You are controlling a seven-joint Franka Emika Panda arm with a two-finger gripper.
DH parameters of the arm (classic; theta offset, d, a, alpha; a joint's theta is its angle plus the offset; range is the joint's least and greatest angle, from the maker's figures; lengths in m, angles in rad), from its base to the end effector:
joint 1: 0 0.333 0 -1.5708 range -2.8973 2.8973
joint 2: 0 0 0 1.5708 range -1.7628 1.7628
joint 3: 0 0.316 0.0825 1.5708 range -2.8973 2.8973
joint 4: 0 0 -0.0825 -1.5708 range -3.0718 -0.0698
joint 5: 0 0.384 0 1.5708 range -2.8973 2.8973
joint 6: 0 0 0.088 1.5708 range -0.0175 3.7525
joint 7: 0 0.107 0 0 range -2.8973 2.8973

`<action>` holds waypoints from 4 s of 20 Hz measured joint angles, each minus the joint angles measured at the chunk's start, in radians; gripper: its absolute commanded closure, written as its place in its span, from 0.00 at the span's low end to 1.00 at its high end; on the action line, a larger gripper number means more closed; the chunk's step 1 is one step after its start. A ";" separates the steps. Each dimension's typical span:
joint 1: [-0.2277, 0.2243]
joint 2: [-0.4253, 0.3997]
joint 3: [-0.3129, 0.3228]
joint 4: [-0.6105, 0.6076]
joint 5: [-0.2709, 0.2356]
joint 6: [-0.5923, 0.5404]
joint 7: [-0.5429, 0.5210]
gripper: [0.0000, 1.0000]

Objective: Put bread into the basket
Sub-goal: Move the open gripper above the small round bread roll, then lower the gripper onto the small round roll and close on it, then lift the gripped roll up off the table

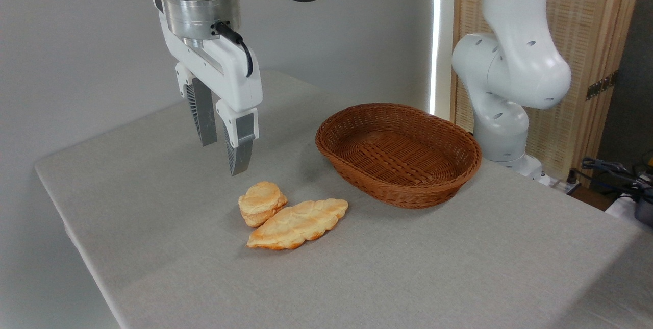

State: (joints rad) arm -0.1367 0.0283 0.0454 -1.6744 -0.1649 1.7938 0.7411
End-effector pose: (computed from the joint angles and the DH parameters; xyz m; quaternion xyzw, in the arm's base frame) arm 0.5767 -0.0671 0.5804 0.9165 -0.3893 0.0687 0.0617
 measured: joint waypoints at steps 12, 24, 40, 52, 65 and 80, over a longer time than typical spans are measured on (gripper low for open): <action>-0.004 0.012 -0.004 -0.006 0.000 -0.009 0.001 0.00; -0.031 0.014 -0.097 -0.081 0.115 -0.015 0.001 0.00; -0.031 0.045 -0.122 -0.233 0.119 0.096 0.006 0.00; -0.031 0.094 -0.138 -0.237 0.120 0.151 0.008 0.15; -0.030 0.096 -0.138 -0.235 0.128 0.154 0.008 0.41; -0.027 0.089 -0.138 -0.235 0.128 0.154 0.008 0.41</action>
State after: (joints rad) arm -0.1639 0.1174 -0.0924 -1.9089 -0.0369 1.9478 0.7489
